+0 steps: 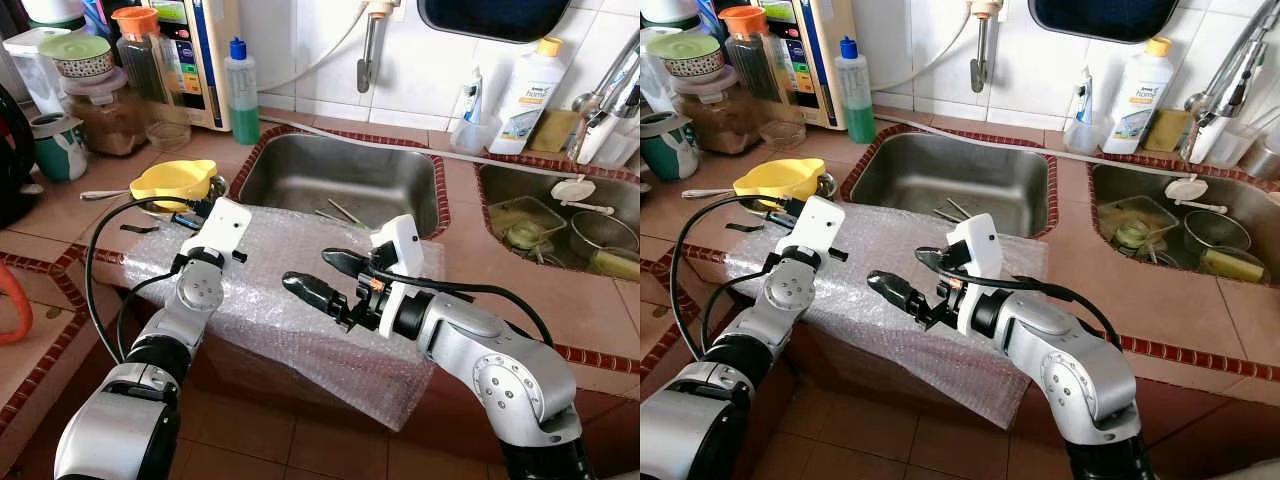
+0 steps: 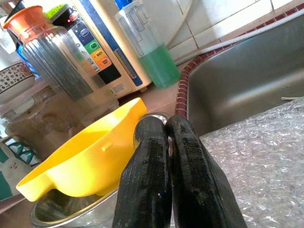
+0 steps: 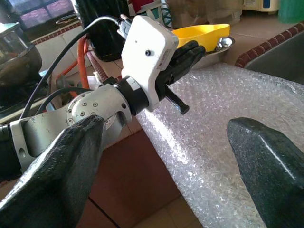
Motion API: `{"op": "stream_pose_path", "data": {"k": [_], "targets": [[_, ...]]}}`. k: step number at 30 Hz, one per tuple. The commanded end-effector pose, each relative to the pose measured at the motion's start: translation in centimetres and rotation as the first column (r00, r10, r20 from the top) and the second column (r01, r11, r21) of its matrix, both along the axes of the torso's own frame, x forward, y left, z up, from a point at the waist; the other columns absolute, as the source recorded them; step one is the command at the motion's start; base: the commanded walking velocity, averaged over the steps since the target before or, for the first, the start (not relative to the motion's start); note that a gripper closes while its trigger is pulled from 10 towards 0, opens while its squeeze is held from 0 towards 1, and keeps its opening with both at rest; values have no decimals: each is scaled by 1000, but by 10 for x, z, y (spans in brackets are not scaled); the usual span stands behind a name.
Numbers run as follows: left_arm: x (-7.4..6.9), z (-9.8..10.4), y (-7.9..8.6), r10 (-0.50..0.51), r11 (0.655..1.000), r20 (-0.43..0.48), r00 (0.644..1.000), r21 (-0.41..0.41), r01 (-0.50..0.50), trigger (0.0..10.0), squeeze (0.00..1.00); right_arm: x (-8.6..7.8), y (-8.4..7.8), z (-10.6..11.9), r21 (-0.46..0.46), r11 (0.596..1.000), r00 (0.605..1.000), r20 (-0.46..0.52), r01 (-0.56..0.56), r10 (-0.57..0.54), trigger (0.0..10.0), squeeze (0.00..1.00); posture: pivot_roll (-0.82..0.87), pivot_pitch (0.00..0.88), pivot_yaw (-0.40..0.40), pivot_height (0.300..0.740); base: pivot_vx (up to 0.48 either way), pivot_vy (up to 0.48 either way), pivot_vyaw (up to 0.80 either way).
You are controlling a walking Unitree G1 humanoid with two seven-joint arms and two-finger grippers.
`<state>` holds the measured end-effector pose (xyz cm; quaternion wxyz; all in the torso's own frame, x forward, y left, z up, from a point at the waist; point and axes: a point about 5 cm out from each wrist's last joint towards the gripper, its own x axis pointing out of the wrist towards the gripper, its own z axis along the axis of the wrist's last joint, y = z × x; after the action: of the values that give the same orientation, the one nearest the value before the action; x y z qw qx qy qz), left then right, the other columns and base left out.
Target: Kitchen organization
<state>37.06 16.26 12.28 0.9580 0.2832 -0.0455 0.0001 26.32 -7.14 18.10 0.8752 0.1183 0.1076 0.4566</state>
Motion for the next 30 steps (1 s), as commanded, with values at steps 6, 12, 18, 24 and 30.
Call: {"op": "stream_pose_path", "data": {"k": [6, 12, 18, 24, 30], "targets": [[3, 5, -4, -18, 999, 21, 1000, 27, 17, 0, 0, 0, 0, 4, -1, 1000, 1000, 17, 4, -4, 10000, 0, -21, 0, -31, 740, 0, 0, 0], [3, 12, -2, -5, 998, 71, 997, 56, 1, 0, 0, 1, -1, 4, -2, 1000, 1000, 22, 16, -16, 10000, 0, -20, 0, -30, 740, 0, 0, 0], [4, 21, -2, 7, 996, 121, 993, 87, -18, 0, 0, 4, -3, 5, -1, 999, 999, 30, 34, -34, 10000, 0, -19, 0, -31, 740, 0, 0, 0], [4, 26, -4, 6, 995, 157, 988, 95, -21, 0, 0, 5, -3, 6, 0, 999, 999, 34, 42, -42, 10000, 0, -17, 0, -31, 740, 0, 0, 0], [4, 28, -5, 0, 996, 167, 986, 92, -15, 0, 0, 6, -3, 6, 0, 999, 998, 37, 48, -48, 10000, 0, -17, 0, -29, 740, 0, 0, 0]]}}
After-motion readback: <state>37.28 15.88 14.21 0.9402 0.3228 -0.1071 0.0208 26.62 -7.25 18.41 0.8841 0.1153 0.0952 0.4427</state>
